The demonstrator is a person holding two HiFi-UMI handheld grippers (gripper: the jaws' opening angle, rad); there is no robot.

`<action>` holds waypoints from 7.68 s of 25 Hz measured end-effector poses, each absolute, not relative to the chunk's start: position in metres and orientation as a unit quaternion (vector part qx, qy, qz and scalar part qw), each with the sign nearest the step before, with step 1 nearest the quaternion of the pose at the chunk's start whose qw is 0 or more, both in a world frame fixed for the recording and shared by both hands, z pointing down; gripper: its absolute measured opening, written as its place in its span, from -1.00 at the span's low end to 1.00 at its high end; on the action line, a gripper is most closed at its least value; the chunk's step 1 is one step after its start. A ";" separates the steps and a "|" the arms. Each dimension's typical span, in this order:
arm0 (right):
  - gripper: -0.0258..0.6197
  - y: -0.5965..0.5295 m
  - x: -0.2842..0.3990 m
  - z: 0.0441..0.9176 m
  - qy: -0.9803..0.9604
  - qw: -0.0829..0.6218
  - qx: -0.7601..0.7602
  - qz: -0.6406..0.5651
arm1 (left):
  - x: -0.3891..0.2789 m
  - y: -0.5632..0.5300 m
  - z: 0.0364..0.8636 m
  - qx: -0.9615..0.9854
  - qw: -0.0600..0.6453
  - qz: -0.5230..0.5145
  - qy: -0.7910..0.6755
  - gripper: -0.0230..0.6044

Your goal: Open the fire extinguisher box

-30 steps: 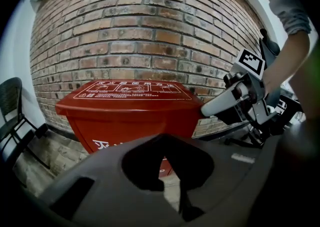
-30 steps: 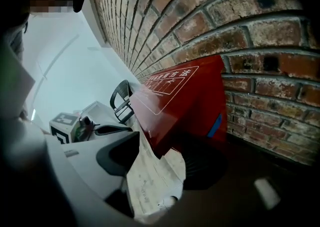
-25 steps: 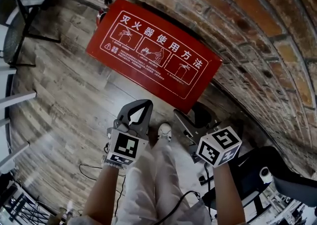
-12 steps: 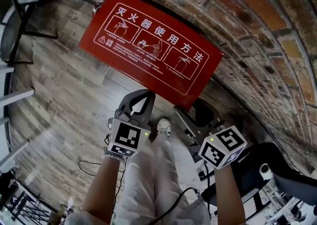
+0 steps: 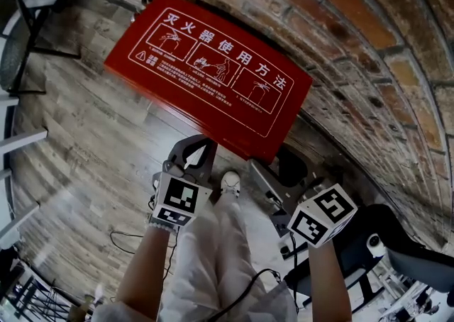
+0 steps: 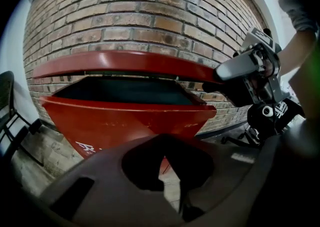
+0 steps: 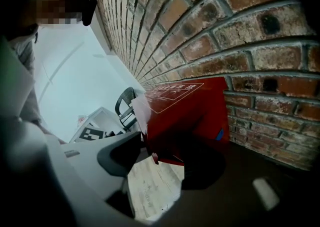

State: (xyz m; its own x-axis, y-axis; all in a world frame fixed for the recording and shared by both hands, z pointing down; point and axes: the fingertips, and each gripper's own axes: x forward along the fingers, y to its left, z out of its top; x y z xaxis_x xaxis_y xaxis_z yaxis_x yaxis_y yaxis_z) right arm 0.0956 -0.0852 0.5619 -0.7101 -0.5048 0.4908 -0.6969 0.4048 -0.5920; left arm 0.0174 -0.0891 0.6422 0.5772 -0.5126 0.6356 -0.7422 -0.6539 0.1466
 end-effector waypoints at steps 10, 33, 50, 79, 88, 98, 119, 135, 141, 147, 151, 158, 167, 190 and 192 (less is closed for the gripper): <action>-0.15 -0.086 0.097 0.539 -0.857 0.133 0.349 0.356 | 0.014 -0.082 0.653 0.863 0.196 0.289 -0.365 -0.93; -0.90 -0.189 0.171 0.474 -0.827 0.209 0.502 0.141 | 0.024 -0.098 0.635 0.865 0.206 0.293 -0.352 -0.93; -0.90 -0.216 0.145 0.488 -0.851 0.220 0.449 0.157 | 0.023 -0.095 0.635 0.867 0.204 0.296 -0.345 -0.93; -0.48 -0.106 0.003 0.575 -0.887 0.296 0.196 0.294 | 0.006 -0.072 0.637 0.871 0.206 0.277 -0.349 -0.93; -0.49 -0.083 -0.016 0.576 -0.890 0.308 0.166 0.293 | -0.002 -0.055 0.643 0.870 0.205 0.288 -0.345 -0.93; -0.50 -0.045 -0.036 0.607 -0.875 0.336 0.122 0.326 | -0.014 -0.035 0.652 0.868 0.206 0.299 -0.339 -0.93; -0.74 -0.001 -0.059 0.645 -0.860 0.391 0.087 0.315 | -0.058 0.000 0.653 0.856 0.217 0.301 -0.359 -0.93; -0.78 0.044 -0.082 0.704 -0.830 0.447 0.060 0.327 | -0.137 0.024 0.660 0.819 0.236 0.296 -0.432 -0.93; -0.80 0.061 -0.091 0.739 -0.820 0.472 0.054 0.319 | -0.147 0.028 0.667 0.816 0.236 0.292 -0.439 -0.93; -0.81 0.071 -0.096 0.775 -0.806 0.494 0.053 0.323 | -0.148 0.034 0.676 0.817 0.237 0.293 -0.436 -0.93; -0.81 0.076 -0.097 0.798 -0.795 0.510 0.067 0.321 | -0.144 0.032 0.685 0.817 0.238 0.297 -0.433 -0.93; -0.81 0.073 -0.097 0.834 -0.782 0.531 0.083 0.317 | -0.135 0.019 0.699 0.825 0.229 0.295 -0.425 -0.93; -0.80 0.062 -0.089 0.890 -0.758 0.553 0.110 0.327 | -0.134 0.011 0.727 0.823 0.233 0.292 -0.429 -0.93; -0.90 0.023 -0.033 0.874 -0.755 0.523 0.220 0.329 | -0.133 -0.013 0.712 0.825 0.219 0.294 -0.430 -0.93; -0.90 0.018 -0.032 0.844 -0.766 0.507 0.230 0.321 | -0.127 -0.017 0.690 0.830 0.211 0.290 -0.426 -0.93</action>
